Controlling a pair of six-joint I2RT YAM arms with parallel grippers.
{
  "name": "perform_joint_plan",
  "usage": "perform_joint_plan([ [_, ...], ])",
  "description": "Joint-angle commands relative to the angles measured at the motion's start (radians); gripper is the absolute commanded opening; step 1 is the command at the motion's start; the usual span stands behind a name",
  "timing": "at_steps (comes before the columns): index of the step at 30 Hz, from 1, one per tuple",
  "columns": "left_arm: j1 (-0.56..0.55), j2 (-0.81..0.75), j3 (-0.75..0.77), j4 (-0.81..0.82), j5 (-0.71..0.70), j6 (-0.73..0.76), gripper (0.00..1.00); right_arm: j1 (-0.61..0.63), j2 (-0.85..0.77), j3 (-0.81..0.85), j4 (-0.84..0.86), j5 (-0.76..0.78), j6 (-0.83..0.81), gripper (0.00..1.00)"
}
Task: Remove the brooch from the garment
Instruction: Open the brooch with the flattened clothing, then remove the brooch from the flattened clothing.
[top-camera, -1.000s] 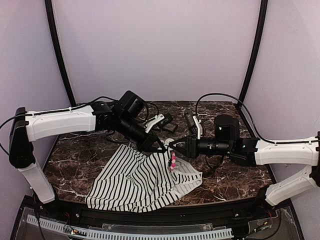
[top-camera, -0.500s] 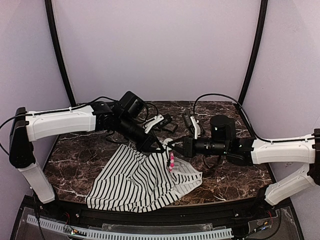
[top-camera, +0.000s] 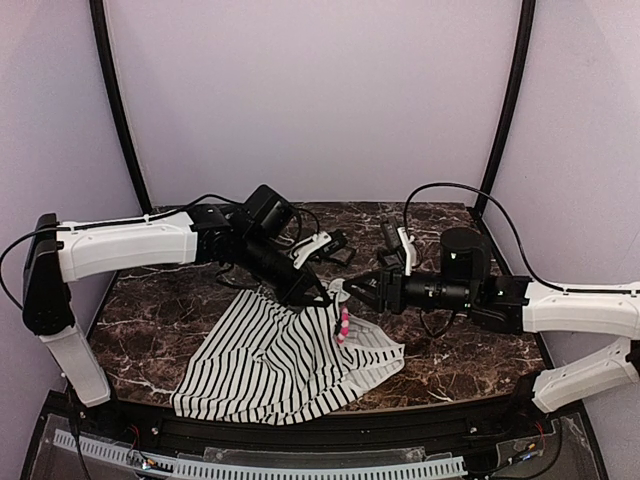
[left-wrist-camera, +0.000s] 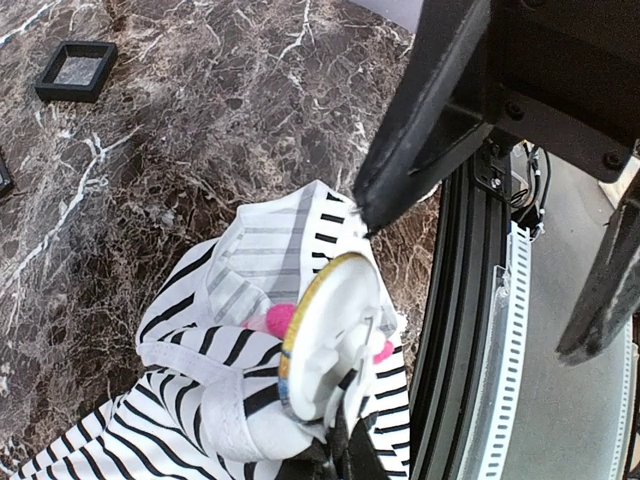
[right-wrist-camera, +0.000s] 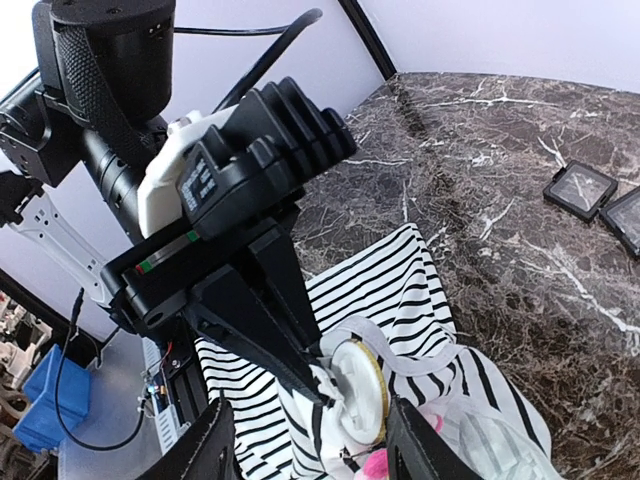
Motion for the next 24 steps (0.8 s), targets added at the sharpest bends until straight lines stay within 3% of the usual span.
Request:
perform_joint_plan([
  [1,0.000,-0.003,0.022,-0.010,-0.006,-0.011,0.01,-0.007,-0.008,-0.039,-0.001,0.024,0.021,0.52],
  [4,0.002,-0.006,0.019,-0.005,0.007,-0.009,0.01,-0.012,0.013,-0.052,0.015,0.022,0.040,0.52],
  [15,0.001,-0.017,0.017,-0.003,0.029,-0.001,0.01,-0.077,0.060,-0.073,0.144,-0.109,0.114,0.33],
  [24,0.001,-0.018,0.017,-0.001,0.033,-0.002,0.01,-0.088,0.105,-0.060,0.201,-0.195,0.130,0.26],
])
